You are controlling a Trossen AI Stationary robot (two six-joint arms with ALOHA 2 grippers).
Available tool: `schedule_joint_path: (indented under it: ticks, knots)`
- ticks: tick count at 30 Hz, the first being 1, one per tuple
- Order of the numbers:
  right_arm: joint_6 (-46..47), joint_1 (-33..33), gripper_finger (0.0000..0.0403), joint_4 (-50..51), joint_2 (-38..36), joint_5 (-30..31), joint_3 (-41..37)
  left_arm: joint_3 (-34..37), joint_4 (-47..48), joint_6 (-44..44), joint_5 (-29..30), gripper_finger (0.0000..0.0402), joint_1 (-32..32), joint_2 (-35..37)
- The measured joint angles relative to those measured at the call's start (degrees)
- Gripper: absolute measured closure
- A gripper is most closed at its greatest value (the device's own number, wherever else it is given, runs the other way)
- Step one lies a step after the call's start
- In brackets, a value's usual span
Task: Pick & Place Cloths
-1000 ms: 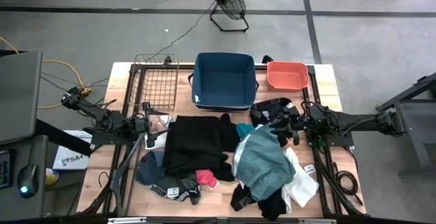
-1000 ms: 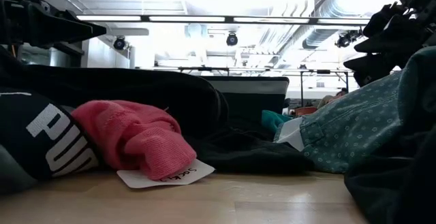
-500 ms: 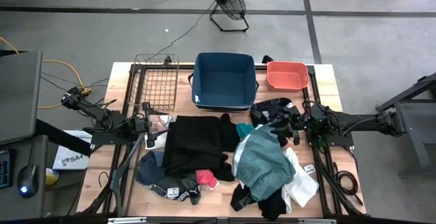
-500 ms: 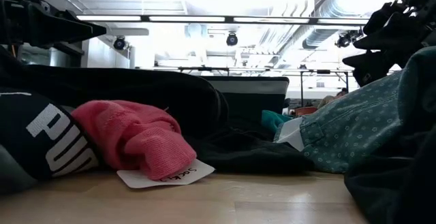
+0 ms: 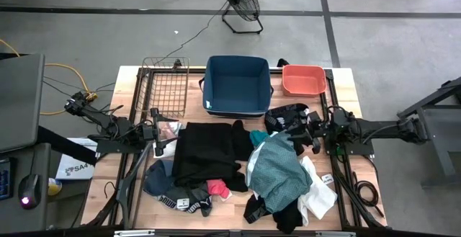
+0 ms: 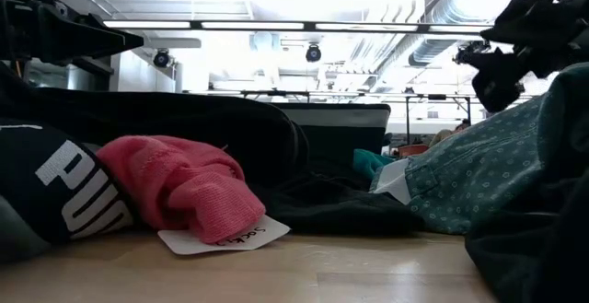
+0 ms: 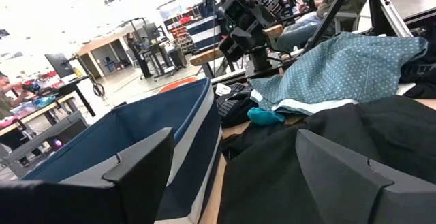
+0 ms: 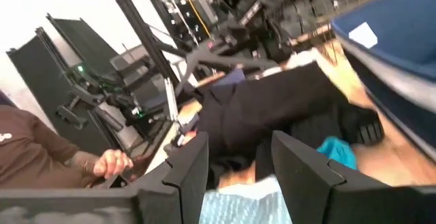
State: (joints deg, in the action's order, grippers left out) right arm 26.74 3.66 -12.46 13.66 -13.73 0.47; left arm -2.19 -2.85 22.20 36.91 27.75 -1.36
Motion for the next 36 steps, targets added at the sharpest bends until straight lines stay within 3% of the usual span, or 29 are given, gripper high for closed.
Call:
schedule_joint_path:
  ticks: [8,16,22,27,36]
  knots:
    - [-1.72,-3.23,0.0248,2.37,2.40,3.77,3.92,0.00,0.00,0.01,0.01,0.0101,0.01,-0.01]
    - [-4.74,-8.16,0.0248,7.38,10.31,8.51,12.61,-0.01,0.00,0.00,-0.01,0.0101,0.02,-0.01]
    - [-8.03,-13.25,0.0248,20.87,18.25,17.36,23.95,0.01,0.00,0.01,-0.01,0.0101,0.01,0.00]
    - [-1.71,-17.06,0.0248,36.49,26.48,25.20,34.20,-0.01,0.00,0.00,-0.01,0.0101,0.02,0.01]
    - [3.08,-23.16,0.0248,50.50,39.15,22.81,45.40,0.01,0.00,0.00,0.01,0.0101,0.01,-0.01]
